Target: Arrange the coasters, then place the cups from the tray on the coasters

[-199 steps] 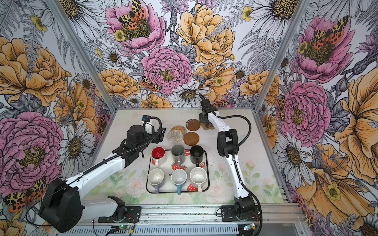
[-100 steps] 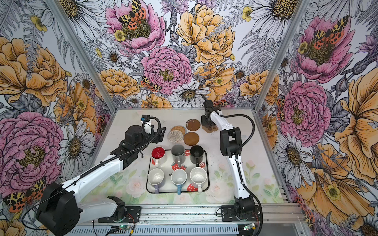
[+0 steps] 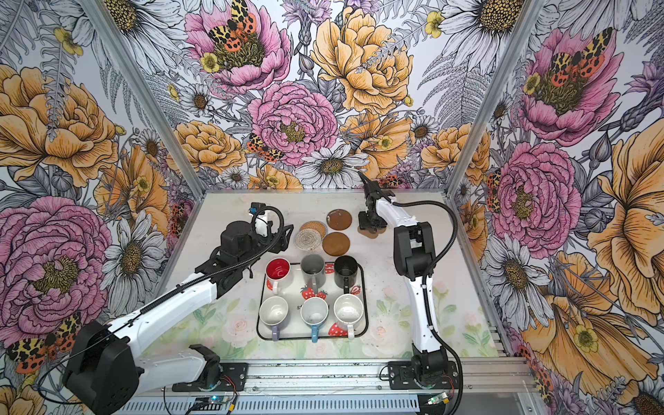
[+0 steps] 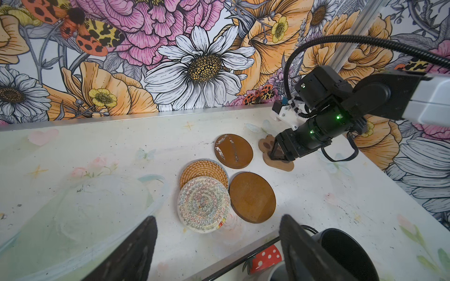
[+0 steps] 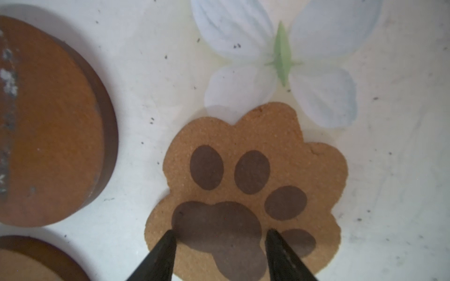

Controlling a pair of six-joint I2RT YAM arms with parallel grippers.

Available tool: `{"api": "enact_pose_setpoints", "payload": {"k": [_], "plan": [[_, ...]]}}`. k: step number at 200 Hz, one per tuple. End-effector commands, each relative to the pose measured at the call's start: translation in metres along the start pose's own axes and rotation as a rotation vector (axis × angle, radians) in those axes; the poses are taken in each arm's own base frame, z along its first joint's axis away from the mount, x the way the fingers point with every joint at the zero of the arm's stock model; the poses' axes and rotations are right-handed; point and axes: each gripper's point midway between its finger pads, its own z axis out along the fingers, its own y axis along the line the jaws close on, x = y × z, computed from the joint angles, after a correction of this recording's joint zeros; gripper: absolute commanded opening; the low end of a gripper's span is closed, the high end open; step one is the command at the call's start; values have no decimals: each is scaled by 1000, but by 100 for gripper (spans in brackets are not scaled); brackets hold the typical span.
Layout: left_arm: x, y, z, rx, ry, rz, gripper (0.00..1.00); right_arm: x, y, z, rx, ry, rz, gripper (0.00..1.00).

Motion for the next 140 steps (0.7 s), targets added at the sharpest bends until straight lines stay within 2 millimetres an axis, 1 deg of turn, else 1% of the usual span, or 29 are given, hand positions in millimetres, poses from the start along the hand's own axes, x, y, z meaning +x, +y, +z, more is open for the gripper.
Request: {"api": "enact_pose_setpoints", "payload": {"k": [1,24,41,53,74,96,106,121,140], "plan": [[-5,-7,-7,28,-21,16,80,42,-10,6,12,140,18,60],[-5,-9,-9,33,-23,17,80,46,-14,4,7,140,36,59],[-7,-10,-10,34,-28,19,80,38,-11,-5,-21,107,46,58],[-7,-10,-10,34,-30,18,80,27,-8,-16,-37,68,56,58],[-8,-11,-10,37,-32,19,80,-1,-2,-39,-45,-20,62,59],[-9,-13,-11,40,-34,20,80,-28,5,-55,-56,-95,58,60],[-9,-13,-11,41,-34,21,80,-40,9,-58,-62,-124,62,61],[-9,-12,-11,37,-33,25,80,-51,12,-55,-71,-145,69,62],[-10,-13,-11,36,-36,31,80,-61,16,-44,-76,-155,73,64]]}}
